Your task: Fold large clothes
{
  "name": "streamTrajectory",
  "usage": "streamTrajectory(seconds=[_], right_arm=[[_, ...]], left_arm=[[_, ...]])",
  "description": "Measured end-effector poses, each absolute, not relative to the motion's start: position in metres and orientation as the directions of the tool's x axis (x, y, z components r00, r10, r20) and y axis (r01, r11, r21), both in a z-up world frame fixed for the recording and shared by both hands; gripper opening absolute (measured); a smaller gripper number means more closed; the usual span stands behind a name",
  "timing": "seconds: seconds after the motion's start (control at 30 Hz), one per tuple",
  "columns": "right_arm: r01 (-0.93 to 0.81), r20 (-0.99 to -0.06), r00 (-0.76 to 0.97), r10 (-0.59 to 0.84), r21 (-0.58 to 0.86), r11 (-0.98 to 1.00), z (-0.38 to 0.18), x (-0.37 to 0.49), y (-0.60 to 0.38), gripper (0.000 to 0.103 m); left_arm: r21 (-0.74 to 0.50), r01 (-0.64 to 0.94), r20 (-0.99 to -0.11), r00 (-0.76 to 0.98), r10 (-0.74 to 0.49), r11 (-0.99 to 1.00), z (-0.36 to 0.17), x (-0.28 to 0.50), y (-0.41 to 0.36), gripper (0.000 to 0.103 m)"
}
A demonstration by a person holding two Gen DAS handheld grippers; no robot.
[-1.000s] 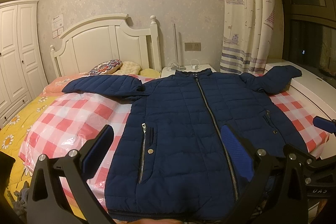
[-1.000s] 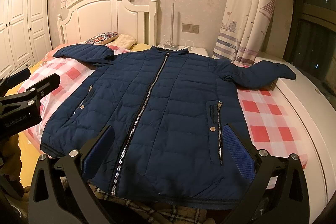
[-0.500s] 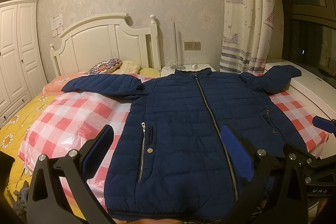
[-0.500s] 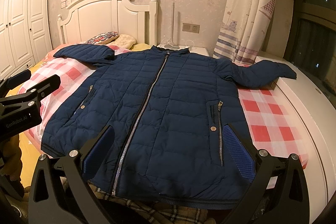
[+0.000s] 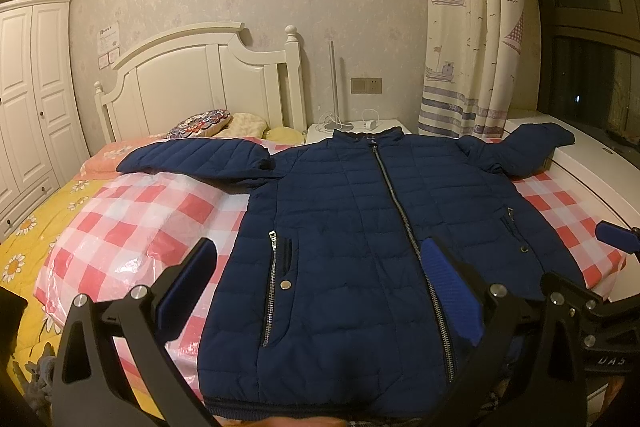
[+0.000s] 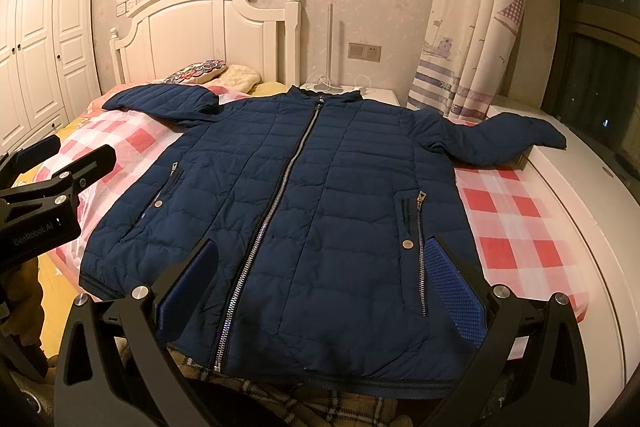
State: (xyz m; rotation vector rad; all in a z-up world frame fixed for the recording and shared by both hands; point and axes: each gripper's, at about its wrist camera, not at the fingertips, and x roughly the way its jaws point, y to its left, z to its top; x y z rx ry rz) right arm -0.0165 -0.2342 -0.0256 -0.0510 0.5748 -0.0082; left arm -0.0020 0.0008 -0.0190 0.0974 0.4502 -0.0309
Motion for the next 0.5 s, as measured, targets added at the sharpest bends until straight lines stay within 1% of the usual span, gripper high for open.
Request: streamTrajectory(seconds=[0.37, 0.43, 0.5], right_arm=[[-0.009, -0.547, 0.837, -0.019, -0.049, 0.999, -0.027, -0.015, -0.234, 0.098], [-0.010, -0.547, 0.837, -0.022, -0.054, 0.998, -0.029, -0.013, -0.235, 0.098], [-0.001, -0.556, 0.831, -0.030, -0.055, 0.998, -0.033, -0.006, -0.240, 0.098]], left_arm=[[0.090, 0.057, -0.446, 0.895, -0.011, 0.994, -0.020, 0.002, 0.002, 0.101], [0.086, 0.067, -0.462, 0.887, -0.020, 0.994, -0.024, 0.009, 0.001, 0.101], [0.086, 0.063, -0.502, 0.865, -0.012, 0.994, -0.029, 0.025, 0.002, 0.101]])
